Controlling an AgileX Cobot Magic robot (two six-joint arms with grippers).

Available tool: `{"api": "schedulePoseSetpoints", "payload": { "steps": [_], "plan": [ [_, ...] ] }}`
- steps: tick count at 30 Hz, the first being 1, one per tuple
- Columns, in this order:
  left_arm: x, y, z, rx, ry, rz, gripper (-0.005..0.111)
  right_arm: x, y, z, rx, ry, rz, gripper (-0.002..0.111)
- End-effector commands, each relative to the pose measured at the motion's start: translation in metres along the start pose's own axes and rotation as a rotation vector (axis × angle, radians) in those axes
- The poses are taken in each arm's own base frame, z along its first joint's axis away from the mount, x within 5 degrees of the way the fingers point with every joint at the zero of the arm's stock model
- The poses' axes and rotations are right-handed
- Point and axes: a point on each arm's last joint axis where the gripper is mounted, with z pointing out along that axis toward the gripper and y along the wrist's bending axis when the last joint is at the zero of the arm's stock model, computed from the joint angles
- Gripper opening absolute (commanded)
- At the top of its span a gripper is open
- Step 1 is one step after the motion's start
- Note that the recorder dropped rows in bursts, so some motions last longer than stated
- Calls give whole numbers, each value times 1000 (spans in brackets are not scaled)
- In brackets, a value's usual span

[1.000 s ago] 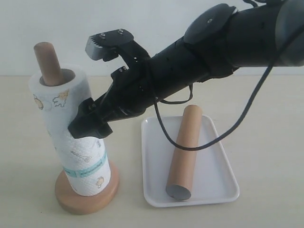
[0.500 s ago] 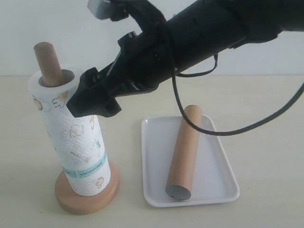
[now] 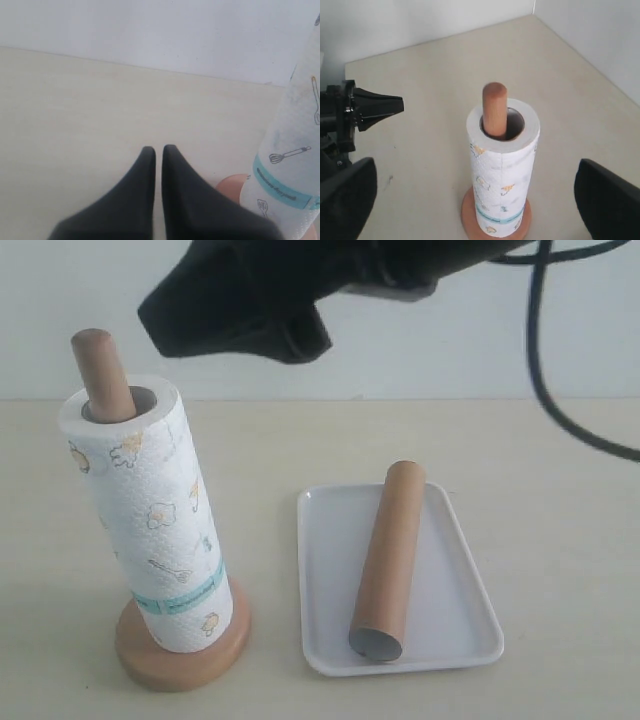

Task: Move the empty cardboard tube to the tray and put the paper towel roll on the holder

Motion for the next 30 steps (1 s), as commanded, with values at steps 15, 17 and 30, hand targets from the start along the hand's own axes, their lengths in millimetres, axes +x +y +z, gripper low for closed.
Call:
{"api": "schedulePoseSetpoints", "payload": {
  "steps": [15,17,30],
  "plan": [
    [1,0,0,-3,2,4,4,-4,48,-82,-16,-12,4,13],
    [1,0,0,-3,2,4,4,1,51,-82,-58,46,9,4],
    [1,0,0,-3,2,4,4,5,55,-82,-94,96,40,4]
  ]
}}
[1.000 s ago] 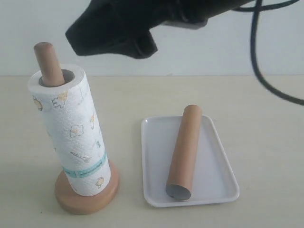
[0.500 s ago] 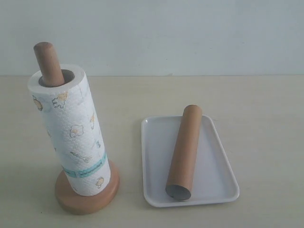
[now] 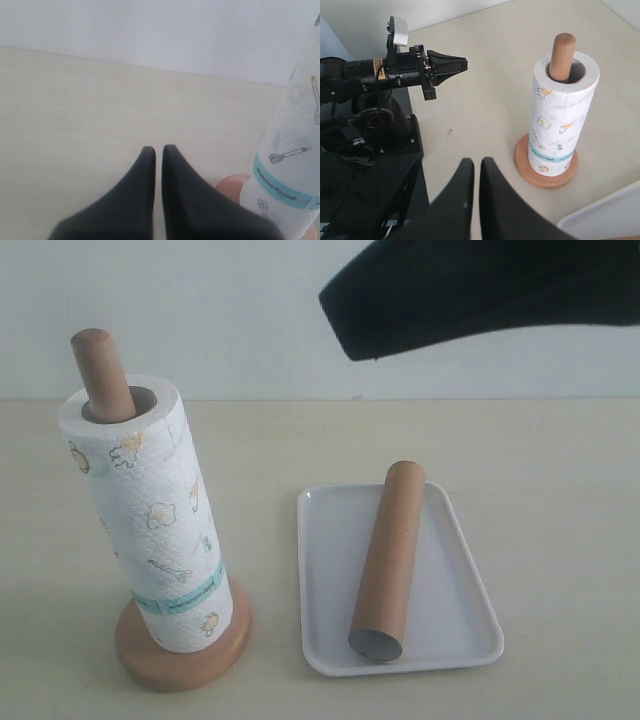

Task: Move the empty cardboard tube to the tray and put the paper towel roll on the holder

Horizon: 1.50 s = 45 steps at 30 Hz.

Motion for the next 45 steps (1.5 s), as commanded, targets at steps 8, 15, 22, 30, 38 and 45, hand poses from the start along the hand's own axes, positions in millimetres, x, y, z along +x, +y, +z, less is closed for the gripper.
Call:
{"api": "schedulePoseSetpoints", "payload": {
  "steps": [8,15,22,30,38,45],
  "plan": [
    [1,0,0,-3,2,4,4,1,2,-2,2,-2,-3,4],
    [1,0,0,-3,2,4,4,-1,2,-2,-9,-26,97,4],
    [1,0,0,-3,2,4,4,19,-9,10,92,-91,-10,4],
    [1,0,0,-3,2,4,4,113,-35,31,428,-257,105,4],
    [1,0,0,-3,2,4,4,215,-41,17,787,-504,176,4],
    [1,0,0,-3,2,4,4,258,-30,-7,898,-769,221,4]
  ]
}}
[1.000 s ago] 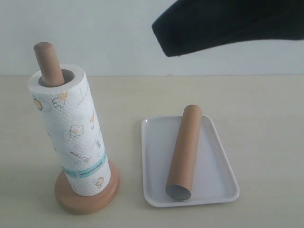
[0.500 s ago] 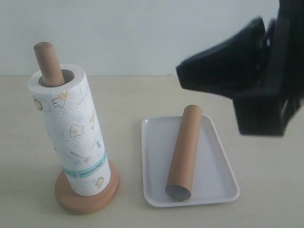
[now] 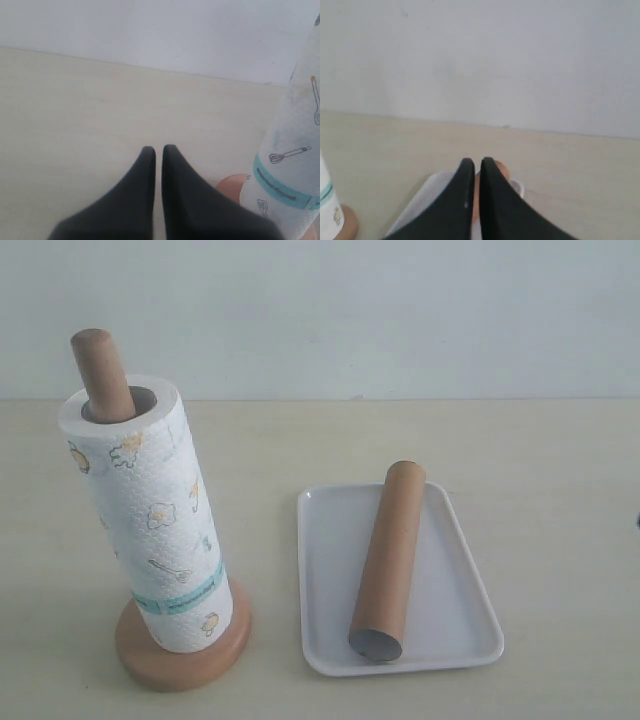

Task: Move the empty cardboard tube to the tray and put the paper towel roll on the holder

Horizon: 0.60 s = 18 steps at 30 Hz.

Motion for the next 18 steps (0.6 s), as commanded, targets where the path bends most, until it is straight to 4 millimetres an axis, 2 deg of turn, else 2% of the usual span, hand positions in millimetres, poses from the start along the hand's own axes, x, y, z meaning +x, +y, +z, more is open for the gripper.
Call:
{"api": "schedulePoseSetpoints", "payload": {
  "steps": [1,6,10,18],
  "plan": [
    [1,0,0,-3,-2,4,4,-5,-9,-19,32,-154,56,4],
    [1,0,0,-3,-2,4,4,-11,-8,-32,-20,-236,75,4],
    [1,0,0,-3,-2,4,4,-7,-6,-38,-36,-215,32,4],
    [1,0,0,-3,-2,4,4,7,-10,-40,129,-86,-1,4]
  ]
}}
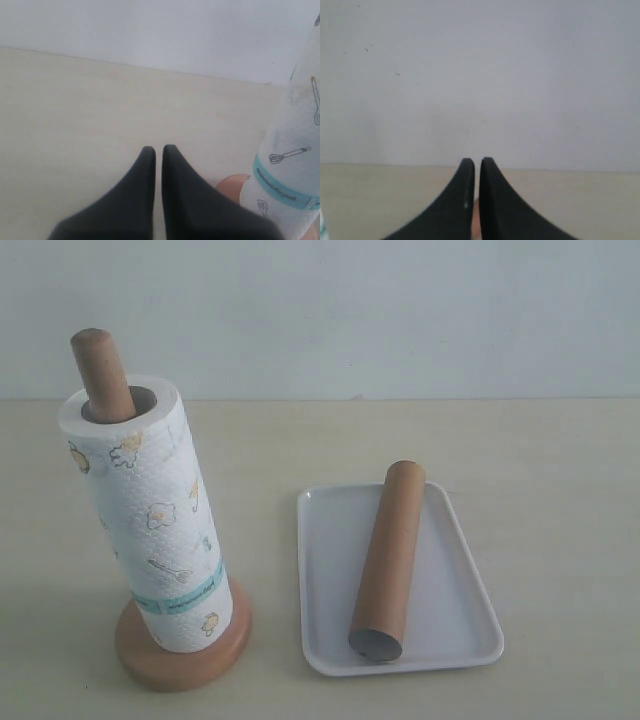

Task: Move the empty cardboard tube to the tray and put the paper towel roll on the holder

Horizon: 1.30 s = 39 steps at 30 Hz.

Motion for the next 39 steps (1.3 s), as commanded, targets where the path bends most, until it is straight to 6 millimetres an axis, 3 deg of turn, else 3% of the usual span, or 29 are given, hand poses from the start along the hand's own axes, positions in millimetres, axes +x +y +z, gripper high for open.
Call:
{"api": "schedulePoseSetpoints", "payload": {
  "steps": [1,9,14,24,31,39],
  "plan": [
    [1,0,0,-3,-2,4,4,12,-2,-2,92,105,-31,4],
    [0,0,0,-2,-6,4,4,20,-6,-3,205,189,-67,4],
    [0,0,0,-2,-6,4,4,26,-4,-4,175,263,-164,4],
    [0,0,0,-2,-6,4,4,40,2,-8,94,420,-164,4],
    [0,0,0,-2,-6,4,4,42,-15,-13,339,428,60,4],
    [0,0,0,-2,-6,4,4,40,-22,-15,422,410,58,4]
  ]
}}
